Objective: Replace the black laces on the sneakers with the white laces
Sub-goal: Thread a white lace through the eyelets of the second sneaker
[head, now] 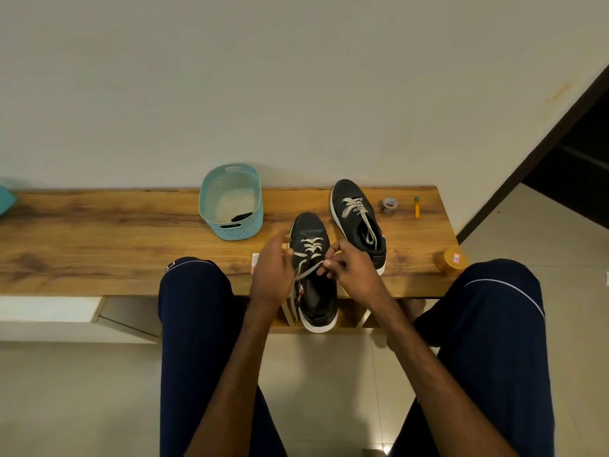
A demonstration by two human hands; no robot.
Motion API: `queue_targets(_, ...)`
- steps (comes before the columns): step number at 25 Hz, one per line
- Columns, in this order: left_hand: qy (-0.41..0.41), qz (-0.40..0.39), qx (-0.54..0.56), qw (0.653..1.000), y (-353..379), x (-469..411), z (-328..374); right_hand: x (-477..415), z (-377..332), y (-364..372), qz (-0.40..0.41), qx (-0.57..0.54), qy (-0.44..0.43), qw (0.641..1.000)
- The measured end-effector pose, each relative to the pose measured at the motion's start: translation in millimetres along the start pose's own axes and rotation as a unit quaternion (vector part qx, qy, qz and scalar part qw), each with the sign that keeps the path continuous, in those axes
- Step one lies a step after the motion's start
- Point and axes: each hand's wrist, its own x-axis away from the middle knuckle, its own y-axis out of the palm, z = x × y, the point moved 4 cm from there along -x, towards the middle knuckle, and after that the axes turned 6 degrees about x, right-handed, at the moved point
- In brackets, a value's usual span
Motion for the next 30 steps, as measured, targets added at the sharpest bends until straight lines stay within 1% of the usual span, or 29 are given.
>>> queue_targets(2, 0.023, -0.11, 0.061, 0.992, 21.2, 5.4, 8.1, -0.4, -1.9, 4.4, 0.048, 0.04, -0.037, 0.997)
queue_targets(3, 0.011, -0.132, 0.084, 0.988, 27.8, 7.8, 8.1, -1.6, -2.6, 5.3, 0.077, 0.066, -0.058, 0.993)
queue_targets(5, -0.03, -0.131, 0.142, 0.981, 33.6, 8.9, 3.9, -4.5, -1.7, 6.7, 0.119, 0.093, -0.082, 0.985)
queue_targets(7, -0.068, -0.104, 0.157, 0.98, 34.2, 7.1, -4.4, -7.7, 2.8, 9.5, 0.128, 0.093, -0.073, 0.985)
queue_targets(9, -0.089, -0.055, 0.108, 0.989, 30.8, 3.7, -11.6, -11.8, 11.1, 14.4, 0.097, 0.131, -0.038, 0.986)
queue_targets(11, -0.088, -0.018, 0.032, 0.995, 27.9, 3.4, -12.7, -14.7, 20.7, 21.9, 0.053, 0.214, -0.011, 0.975)
queue_targets(12, -0.082, -0.011, 0.006, 0.997, 28.5, 3.6, -11.3, -15.0, 23.5, 24.8, 0.048, 0.242, -0.009, 0.969)
queue_targets(14, -0.063, -0.007, -0.025, 0.998, 33.1, 3.1, -9.6, -14.9, 25.0, 27.3, 0.057, 0.258, -0.018, 0.964)
queue_targets(17, -0.034, -0.001, -0.066, 0.997, 38.7, 1.8, -6.5, -15.1, 24.4, 25.1, 0.069, 0.244, -0.015, 0.967)
queue_targets(22, 0.019, -0.014, -0.158, 0.987, 50.0, 0.5, -0.8, -16.8, 31.0, 18.0, 0.084, 0.159, 0.008, 0.984)
queue_targets(26, 0.025, -0.012, -0.181, 0.983, 54.8, 1.1, 0.8, -16.2, 33.8, 19.2, 0.085, 0.146, 0.014, 0.985)
queue_targets(30, 0.039, -0.015, -0.231, 0.972, 57.9, 1.0, 3.2, -16.5, 36.2, 18.8, 0.085, 0.139, 0.018, 0.986)
